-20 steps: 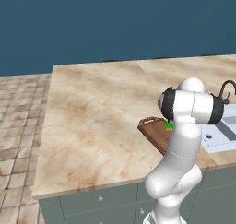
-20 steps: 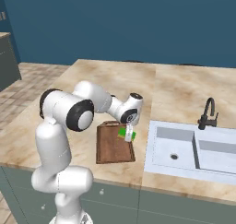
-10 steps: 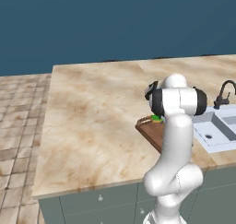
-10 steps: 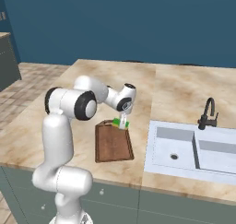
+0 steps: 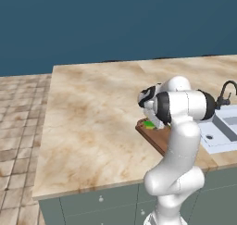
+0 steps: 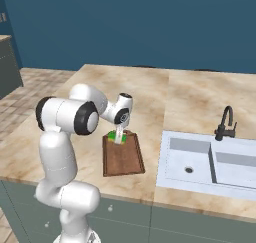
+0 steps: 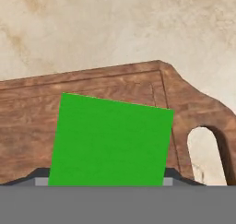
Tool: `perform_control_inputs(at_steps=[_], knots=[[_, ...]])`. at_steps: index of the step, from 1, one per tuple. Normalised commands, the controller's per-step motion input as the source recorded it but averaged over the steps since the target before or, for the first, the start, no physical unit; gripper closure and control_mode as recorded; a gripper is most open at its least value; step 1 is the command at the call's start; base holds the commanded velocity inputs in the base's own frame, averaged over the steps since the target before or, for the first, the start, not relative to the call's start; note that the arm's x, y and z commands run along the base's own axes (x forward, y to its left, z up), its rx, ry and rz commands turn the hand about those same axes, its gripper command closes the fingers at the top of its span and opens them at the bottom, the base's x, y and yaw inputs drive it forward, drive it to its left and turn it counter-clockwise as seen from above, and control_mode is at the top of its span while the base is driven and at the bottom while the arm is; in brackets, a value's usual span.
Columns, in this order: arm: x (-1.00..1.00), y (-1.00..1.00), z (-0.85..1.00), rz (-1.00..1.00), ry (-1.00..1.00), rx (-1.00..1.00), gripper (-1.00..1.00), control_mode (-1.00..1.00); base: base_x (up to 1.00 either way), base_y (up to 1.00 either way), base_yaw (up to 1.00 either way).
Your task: Pick up the sponge from the counter and clean the cutting board by briefly scrubbing or pressing down on the cutting board. Once finished, release the sponge.
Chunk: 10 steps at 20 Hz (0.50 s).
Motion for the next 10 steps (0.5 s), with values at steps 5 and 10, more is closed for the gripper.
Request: perform_control_inputs(at_steps=[5, 10], knots=[[-0.63, 0.45, -0.25, 0.01, 0.0, -0.04, 1.0, -1.0, 0.0, 0.0, 0.0], [-0.85, -0.18, -0.38, 0.06, 0.0, 0.02, 1.0, -1.0, 0.0, 0.0, 0.0]])
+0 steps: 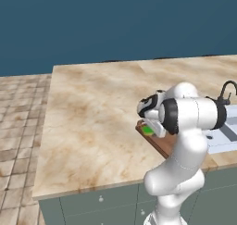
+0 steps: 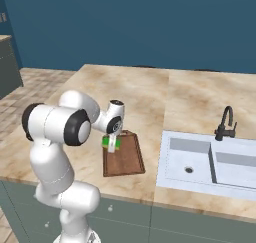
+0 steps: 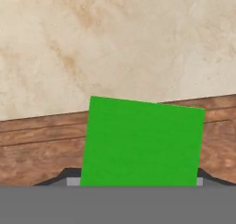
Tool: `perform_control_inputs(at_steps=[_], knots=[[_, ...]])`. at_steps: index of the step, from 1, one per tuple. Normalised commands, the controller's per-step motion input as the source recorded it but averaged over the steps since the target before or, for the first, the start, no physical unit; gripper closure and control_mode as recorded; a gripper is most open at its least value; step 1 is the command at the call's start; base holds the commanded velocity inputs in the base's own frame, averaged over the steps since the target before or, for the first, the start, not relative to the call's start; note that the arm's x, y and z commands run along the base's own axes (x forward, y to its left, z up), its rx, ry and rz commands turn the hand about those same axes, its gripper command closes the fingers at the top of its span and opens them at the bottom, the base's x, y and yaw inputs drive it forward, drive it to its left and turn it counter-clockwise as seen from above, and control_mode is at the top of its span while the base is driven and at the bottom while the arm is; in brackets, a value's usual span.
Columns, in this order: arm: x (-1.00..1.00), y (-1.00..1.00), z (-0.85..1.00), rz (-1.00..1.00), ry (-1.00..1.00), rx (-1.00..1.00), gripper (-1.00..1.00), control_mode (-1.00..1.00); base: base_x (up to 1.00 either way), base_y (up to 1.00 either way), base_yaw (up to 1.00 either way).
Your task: Pick up the sponge from the counter and clean the cutting board by briefly scrubbing or pressing down on the cutting board. Once finished, release the sponge.
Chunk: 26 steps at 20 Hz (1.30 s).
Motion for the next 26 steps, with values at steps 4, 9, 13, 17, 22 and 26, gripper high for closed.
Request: perform_control_inputs(at_steps=[4, 9, 13, 17, 22, 26], knots=[[-0.98, -0.44, -0.37, 0.08, -0.03, 0.08, 1.0, -1.0, 0.0, 0.0, 0.0], [-1.0, -0.38, -0.34, 0.06, 0.0, 0.06, 1.0, -1.0, 0.0, 0.0, 0.0], [-1.0, -0.2, -0.41, 0.07, 0.0, 0.01, 1.0, -1.0, 0.0, 0.0, 0.0], [-0.93, -0.04, -0.39, 0.11, 0.13, 0.0, 1.0, -1.0, 0.0, 0.0, 0.0], [-0.92, 0.0, -0.49, 0.12, 0.17, 0.0, 1.0, -1.0, 0.0, 0.0, 0.0], [-1.0, -0.08, -0.61, 0.09, 0.03, 0.0, 1.0, -1.0, 0.0, 0.0, 0.0]])
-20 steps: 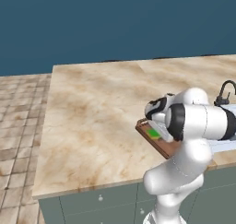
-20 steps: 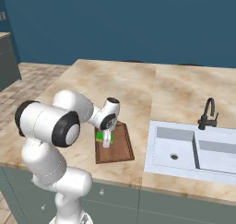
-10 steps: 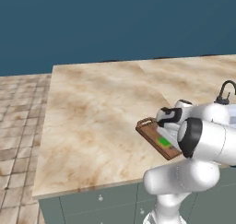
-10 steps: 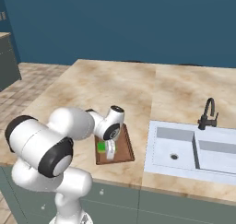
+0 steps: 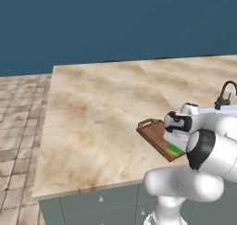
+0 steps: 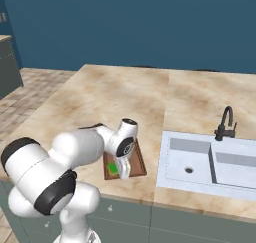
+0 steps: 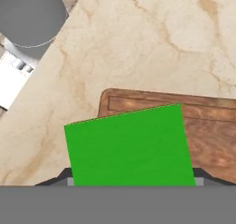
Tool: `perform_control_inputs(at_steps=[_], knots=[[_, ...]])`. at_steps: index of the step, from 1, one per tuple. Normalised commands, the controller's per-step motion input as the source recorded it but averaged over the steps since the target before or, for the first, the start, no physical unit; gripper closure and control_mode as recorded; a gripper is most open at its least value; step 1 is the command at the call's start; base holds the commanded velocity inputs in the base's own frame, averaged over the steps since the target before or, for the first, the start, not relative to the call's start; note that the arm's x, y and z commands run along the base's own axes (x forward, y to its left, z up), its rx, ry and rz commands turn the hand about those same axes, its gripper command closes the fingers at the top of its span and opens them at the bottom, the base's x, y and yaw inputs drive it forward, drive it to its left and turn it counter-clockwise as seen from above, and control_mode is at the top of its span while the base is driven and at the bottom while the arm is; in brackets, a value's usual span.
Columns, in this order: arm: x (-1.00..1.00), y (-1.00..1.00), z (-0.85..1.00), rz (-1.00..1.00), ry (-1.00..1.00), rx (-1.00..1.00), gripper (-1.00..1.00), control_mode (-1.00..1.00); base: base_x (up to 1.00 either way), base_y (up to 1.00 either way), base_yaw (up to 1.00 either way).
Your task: Pick up the sponge from the counter and clean the cutting board by briefly scrubbing or pressing down on the cutting board. Once finished, release the sponge.
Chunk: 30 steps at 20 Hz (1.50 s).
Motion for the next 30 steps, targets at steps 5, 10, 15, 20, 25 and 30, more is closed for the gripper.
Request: perform_control_inputs(at_steps=[5, 10, 15, 20, 25, 30], knots=[[-0.68, -0.04, -0.1, 0.07, 0.0, 0.0, 1.0, -1.0, 0.0, 0.0, 0.0], [0.12, 0.18, 0.63, 0.09, 0.0, -0.01, 1.0, -1.0, 0.0, 0.0, 0.0], [0.63, 0.63, 0.51, 0.05, 0.18, -0.07, 1.0, -1.0, 0.0, 0.0, 0.0], [0.75, 0.82, 0.03, 0.05, 0.14, 0.0, 1.0, -1.0, 0.0, 0.0, 0.0], [0.61, 0.84, -0.05, 0.04, 0.14, -0.01, 1.0, -1.0, 0.0, 0.0, 0.0], [0.36, 0.63, -0.25, 0.02, 0.11, -0.02, 1.0, -1.0, 0.0, 0.0, 0.0]])
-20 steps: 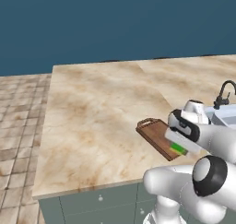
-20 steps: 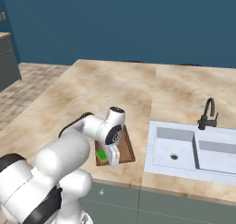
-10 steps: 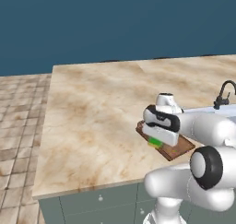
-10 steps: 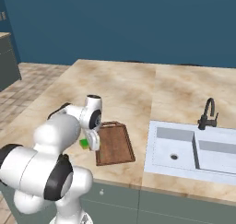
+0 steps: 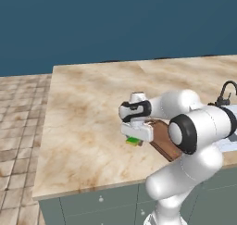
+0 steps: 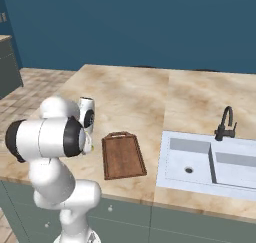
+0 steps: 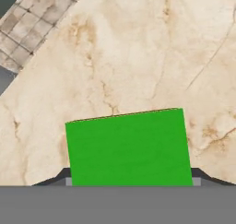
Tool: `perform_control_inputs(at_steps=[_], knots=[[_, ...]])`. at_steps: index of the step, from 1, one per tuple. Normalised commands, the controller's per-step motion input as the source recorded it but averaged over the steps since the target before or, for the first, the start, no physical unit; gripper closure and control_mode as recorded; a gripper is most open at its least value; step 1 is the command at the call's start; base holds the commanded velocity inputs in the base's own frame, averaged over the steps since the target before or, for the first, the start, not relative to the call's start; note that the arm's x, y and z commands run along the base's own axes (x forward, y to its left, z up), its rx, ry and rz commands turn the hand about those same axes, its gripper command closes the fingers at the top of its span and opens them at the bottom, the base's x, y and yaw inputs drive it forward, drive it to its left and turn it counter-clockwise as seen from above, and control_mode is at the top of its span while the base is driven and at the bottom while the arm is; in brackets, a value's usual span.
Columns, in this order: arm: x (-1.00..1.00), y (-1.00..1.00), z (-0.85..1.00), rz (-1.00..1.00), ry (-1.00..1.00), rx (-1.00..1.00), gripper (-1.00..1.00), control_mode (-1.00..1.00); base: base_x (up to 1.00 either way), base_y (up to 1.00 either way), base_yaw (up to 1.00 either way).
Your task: Pick up the sponge from the counter and clean the cutting board by briefly scrubbing or pressing down on the cutting board. Once finished, release the sponge.
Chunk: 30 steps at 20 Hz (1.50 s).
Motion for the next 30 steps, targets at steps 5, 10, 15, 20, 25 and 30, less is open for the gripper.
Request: perform_control_inputs(at_steps=[5, 10, 15, 20, 25, 30], knots=[[0.02, 0.5, -0.74, 0.0, 0.02, -0.03, -1.0, -1.0, 0.0, 0.0, 0.0], [0.01, 0.25, -0.38, 0.0, -0.06, 0.03, -1.0, -1.0, 0.0, 0.0, 0.0], [-0.09, 0.02, 0.1, -0.02, -0.09, 0.05, -1.0, -1.0, 0.0, 0.0, 0.0], [-0.28, -0.01, 0.62, -0.03, 0.0, 0.0, -1.0, -1.0, 0.0, 0.0, 0.0], [-0.21, 0.0, 0.95, 0.0, 0.0, -0.03, -1.0, -1.0, 0.0, 0.0, 0.0], [-0.33, -0.04, 1.0, -0.08, -0.05, -0.01, -1.0, -1.0, 0.0, 0.0, 0.0]])
